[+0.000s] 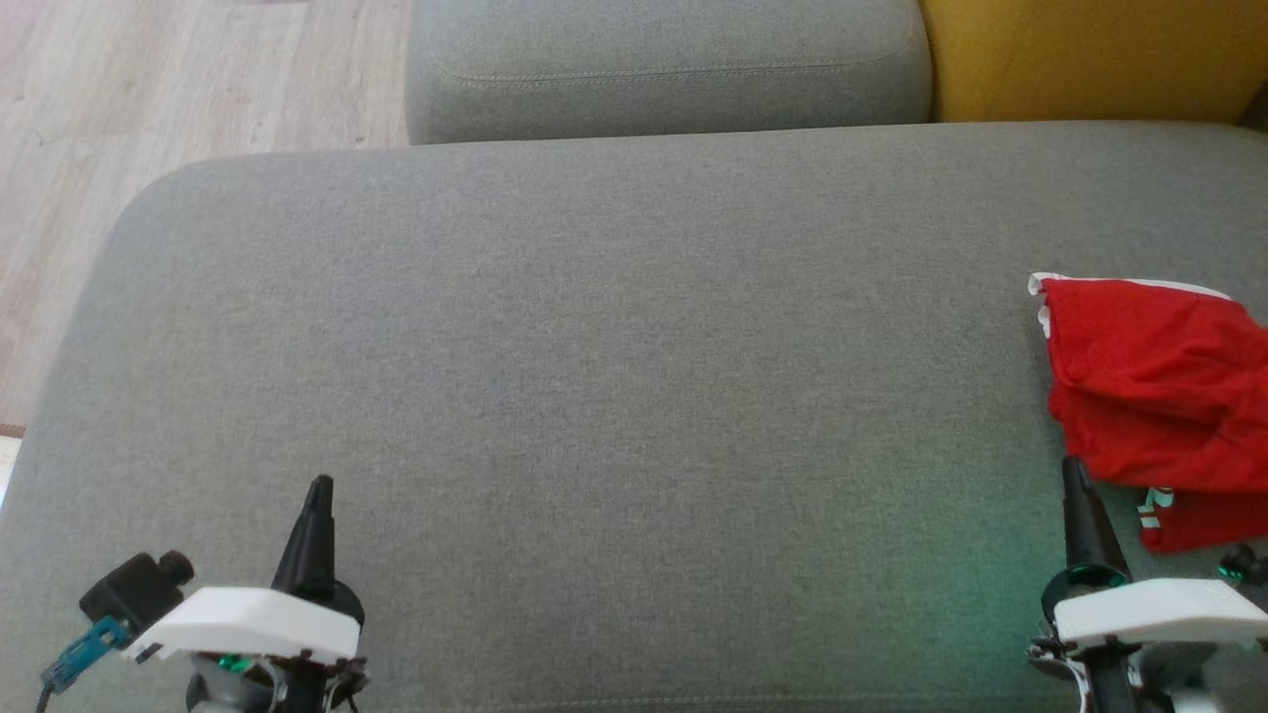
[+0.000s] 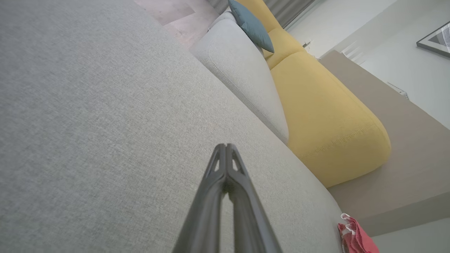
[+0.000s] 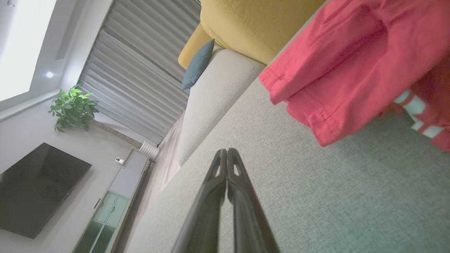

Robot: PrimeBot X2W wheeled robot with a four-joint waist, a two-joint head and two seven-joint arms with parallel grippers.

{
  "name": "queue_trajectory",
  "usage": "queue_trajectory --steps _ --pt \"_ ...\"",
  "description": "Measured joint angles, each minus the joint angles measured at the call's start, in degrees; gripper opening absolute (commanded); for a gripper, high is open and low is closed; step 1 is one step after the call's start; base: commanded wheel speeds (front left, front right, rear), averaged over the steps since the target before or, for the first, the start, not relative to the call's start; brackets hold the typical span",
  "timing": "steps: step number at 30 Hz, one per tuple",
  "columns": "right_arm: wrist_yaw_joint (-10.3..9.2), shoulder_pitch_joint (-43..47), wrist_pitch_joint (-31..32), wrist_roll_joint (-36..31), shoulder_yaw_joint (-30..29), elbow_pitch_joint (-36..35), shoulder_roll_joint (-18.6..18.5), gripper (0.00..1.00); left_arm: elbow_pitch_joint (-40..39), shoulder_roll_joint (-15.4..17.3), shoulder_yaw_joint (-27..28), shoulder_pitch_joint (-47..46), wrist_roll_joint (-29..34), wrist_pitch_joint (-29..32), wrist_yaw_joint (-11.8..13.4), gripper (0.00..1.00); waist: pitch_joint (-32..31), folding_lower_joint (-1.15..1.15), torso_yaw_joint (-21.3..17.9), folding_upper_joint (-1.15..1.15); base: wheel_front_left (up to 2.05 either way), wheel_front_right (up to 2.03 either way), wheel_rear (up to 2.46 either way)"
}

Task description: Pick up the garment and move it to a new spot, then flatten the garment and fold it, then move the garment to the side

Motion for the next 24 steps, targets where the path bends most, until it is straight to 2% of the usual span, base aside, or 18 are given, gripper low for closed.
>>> queue_trajectory --steps 24 --pt "0.00 -2.5 1.9 15.9 -1.2 2.1 -0.1 0.00 1.1 -0.8 3.6 -1.1 -16.1 3.6 -1.5 0.00 0.0 0.00 -0.6 0.00 0.00 0.00 0.00"
